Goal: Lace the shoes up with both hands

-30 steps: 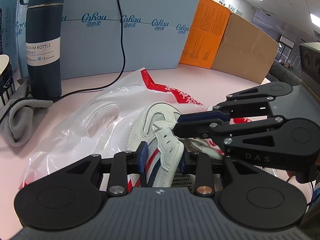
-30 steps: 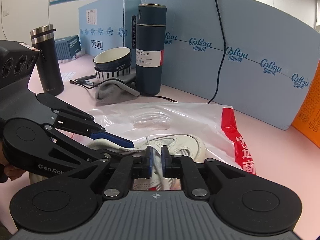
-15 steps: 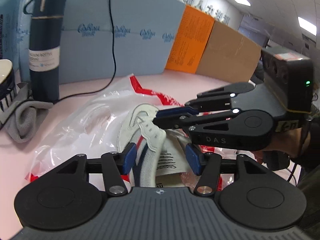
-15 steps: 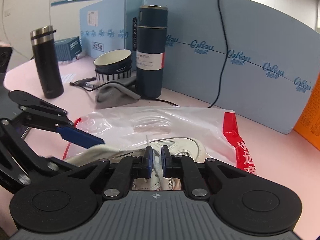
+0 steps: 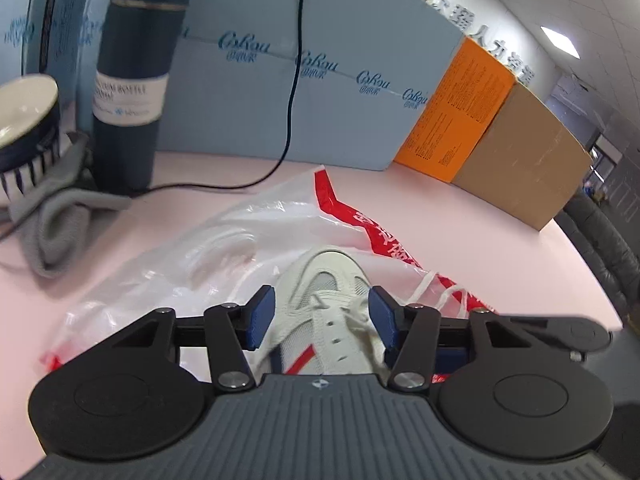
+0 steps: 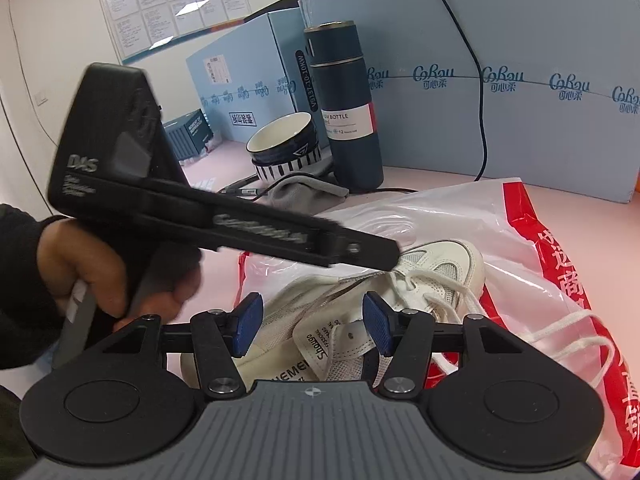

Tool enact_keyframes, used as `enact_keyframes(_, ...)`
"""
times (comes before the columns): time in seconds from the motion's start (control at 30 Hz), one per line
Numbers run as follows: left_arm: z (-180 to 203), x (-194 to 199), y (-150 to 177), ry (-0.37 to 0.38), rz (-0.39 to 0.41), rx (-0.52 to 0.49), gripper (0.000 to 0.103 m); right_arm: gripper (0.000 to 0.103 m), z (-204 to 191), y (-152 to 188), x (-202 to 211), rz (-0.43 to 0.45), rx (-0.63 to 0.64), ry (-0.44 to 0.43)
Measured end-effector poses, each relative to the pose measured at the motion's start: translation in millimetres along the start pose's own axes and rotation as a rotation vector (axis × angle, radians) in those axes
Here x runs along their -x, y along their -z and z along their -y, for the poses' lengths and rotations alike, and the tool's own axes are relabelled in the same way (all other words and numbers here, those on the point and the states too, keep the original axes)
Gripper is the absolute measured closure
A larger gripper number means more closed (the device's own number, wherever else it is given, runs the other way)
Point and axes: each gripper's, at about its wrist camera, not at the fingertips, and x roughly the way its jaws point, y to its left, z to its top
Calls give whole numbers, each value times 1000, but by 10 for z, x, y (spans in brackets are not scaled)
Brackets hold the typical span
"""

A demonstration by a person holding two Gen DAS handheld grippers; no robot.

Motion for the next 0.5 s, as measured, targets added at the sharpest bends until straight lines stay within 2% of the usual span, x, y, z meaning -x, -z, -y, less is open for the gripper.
enact_keyframes(0.07, 16, -91, 11, -10, -7, 36, 64, 50, 4, 13, 0, 2, -7, -4)
enact_keyframes(0.13, 35, -162, 31, -29, -8, 56, 78, 48, 2, 20, -1, 0, -9, -4)
enact_keyframes(0.33, -31, -112, 67, -34, 40, 115, 98, 41, -24, 21, -60, -15, 12, -10)
enact_keyframes(0.4, -76, -80, 76, -4, 58, 146, 101, 40, -48, 25, -81, -22, 30, -7)
enact_keyframes(0.5, -124, -40, 69, 6, 77, 178, 101, 38, -58, 28, -98, -32, 40, -9)
